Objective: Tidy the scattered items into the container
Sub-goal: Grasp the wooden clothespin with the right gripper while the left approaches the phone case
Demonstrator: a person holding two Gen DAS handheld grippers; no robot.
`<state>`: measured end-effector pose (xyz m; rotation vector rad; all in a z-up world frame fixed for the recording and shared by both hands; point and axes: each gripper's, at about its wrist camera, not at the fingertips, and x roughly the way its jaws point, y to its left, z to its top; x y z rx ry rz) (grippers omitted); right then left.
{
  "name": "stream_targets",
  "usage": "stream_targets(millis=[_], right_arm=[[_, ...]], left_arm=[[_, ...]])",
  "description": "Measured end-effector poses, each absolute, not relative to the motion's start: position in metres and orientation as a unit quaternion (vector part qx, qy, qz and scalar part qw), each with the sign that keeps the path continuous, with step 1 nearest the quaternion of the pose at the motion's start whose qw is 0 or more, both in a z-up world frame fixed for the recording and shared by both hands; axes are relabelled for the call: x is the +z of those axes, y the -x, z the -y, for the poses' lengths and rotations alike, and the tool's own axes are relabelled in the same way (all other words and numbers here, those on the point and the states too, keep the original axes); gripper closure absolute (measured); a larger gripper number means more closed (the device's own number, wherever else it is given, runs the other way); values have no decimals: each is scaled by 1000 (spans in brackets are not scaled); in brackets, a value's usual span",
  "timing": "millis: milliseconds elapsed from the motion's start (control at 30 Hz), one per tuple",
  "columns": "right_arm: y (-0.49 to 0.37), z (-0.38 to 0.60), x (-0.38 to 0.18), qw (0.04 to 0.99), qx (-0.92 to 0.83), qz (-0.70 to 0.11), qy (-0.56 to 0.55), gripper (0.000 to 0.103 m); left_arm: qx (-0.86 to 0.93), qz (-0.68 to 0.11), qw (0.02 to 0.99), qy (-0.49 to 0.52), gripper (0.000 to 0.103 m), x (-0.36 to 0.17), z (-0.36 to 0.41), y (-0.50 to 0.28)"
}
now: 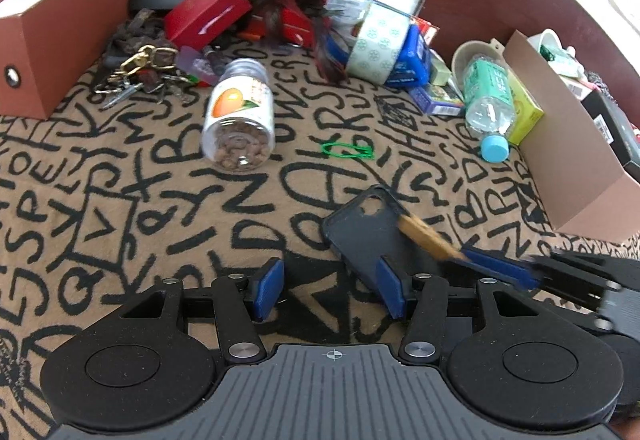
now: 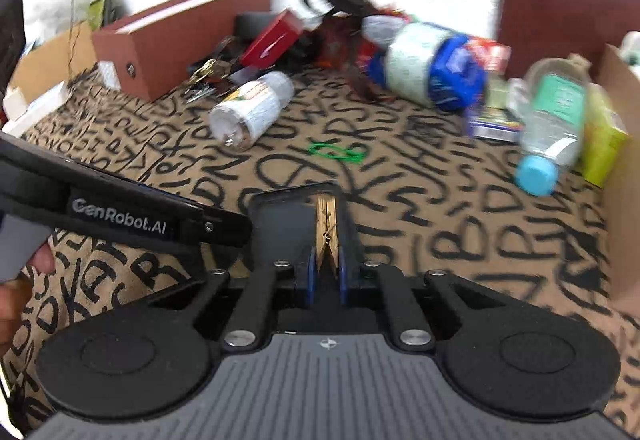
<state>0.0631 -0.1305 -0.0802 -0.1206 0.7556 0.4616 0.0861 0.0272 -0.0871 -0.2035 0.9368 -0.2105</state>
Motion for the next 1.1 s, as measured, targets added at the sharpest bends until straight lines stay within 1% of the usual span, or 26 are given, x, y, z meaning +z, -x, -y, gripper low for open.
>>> stream_targets(millis=[200,367,533,600,700,733,767,800,833,900,933,967,1000,1033,1067,1100], right_arm=[[-34,178,-79,912,158,-375,44,90],[-14,212,-82,917,115,-381,6,90],[-1,227,-91,916,85,-393,18,90],[0,230,-96,913,75,-400,17,89],[0,234,-100,915,75,-396,8,88],[-1,234,-100,916,77,-393,9,87],[-2,233,-100,917,76,-392,9,85],[-3,233,-100,917,76,-391,9,80],[-5,233,-100,918,75,-390,8,75],[-7,232,-102,919,73,-388,7,68],[-8,231,-102,919,73,-387,8,66],[-10,231,-103,919,72,-387,9,66],[-11,230,-104,919,72,-387,10,66],[-11,230,-104,919,71,-387,11,66],[-12,229,-105,919,70,-387,11,66],[-13,228,-105,919,70,-387,12,65]], left_arm=[[-118,-453,879,89,36,-86,-10,-87],[-150,-450,877,72,35,-79,14,-83],[-172,-458,871,40,37,-84,42,-87],[-178,-467,865,38,43,-89,49,-91],[-180,-474,861,32,59,-95,55,-97],[-179,-474,862,28,76,-95,56,-99],[-178,-475,861,25,96,-96,57,-100],[-178,-477,860,26,98,-96,58,-102],[-180,-479,859,28,99,-97,57,-103],[-179,-479,859,26,99,-98,57,-105],[-179,-478,860,25,93,-98,58,-104],[-180,-475,861,24,73,-98,59,-104],[-182,-473,862,24,70,-99,60,-105],[-184,-472,862,21,69,-99,62,-105],[-185,-471,862,16,73,-100,64,-105],[-185,-470,863,6,81,-100,67,-105]])
